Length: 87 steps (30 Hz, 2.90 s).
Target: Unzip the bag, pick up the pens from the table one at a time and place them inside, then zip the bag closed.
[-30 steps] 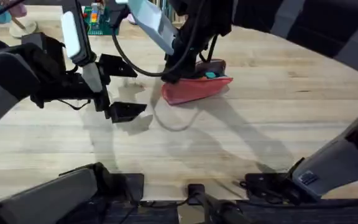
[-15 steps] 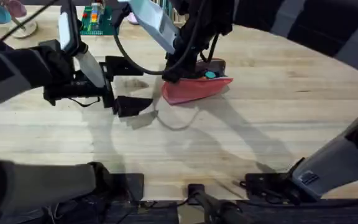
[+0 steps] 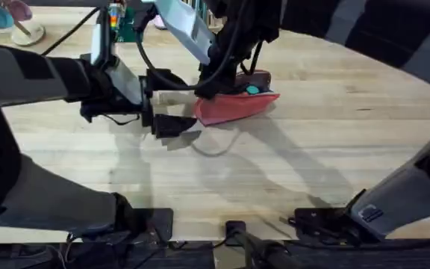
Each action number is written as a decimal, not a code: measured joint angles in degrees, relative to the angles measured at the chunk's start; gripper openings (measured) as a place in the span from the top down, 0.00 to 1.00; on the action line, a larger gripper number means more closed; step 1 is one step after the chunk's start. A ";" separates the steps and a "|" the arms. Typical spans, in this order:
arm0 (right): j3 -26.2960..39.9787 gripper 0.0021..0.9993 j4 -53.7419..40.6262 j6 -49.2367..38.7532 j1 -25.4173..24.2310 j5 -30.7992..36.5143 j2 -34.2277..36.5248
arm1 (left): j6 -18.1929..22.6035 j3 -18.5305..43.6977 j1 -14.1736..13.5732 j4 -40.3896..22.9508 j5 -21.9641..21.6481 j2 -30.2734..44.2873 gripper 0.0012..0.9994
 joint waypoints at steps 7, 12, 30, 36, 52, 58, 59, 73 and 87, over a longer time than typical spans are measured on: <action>0.00 0.97 0.18 0.00 0.00 0.00 0.00 | -0.71 0.00 -3.82 6.00 0.98 1.86 0.01; -0.02 0.97 0.24 0.00 0.00 0.00 0.00 | -3.07 0.00 -5.65 9.70 2.37 4.51 0.01; -0.02 0.97 0.26 -0.02 0.00 0.00 0.00 | -4.61 0.00 -5.88 12.08 6.88 5.04 0.27; -0.02 0.97 0.24 0.00 0.00 -0.21 0.00 | -4.72 0.00 -5.89 12.46 6.88 5.04 0.95; 0.00 0.97 -0.59 -0.02 -0.54 -0.30 0.00 | -4.72 0.00 -5.90 12.42 6.84 5.04 0.96; 0.22 0.97 -3.06 -0.09 -3.66 -2.49 0.00 | -4.72 0.00 -6.01 12.43 6.71 5.04 0.96; 0.22 0.97 -3.28 -0.11 -4.25 -2.97 0.00 | -4.72 0.00 -6.04 12.45 6.77 5.04 0.96; 0.33 0.97 -6.33 -1.99 -10.80 -6.28 0.00 | -4.72 0.02 -6.49 12.61 7.19 5.04 0.96; 0.35 0.97 -8.70 -5.73 -16.72 -7.32 0.00 | -4.72 0.04 -6.56 12.65 7.27 5.04 0.96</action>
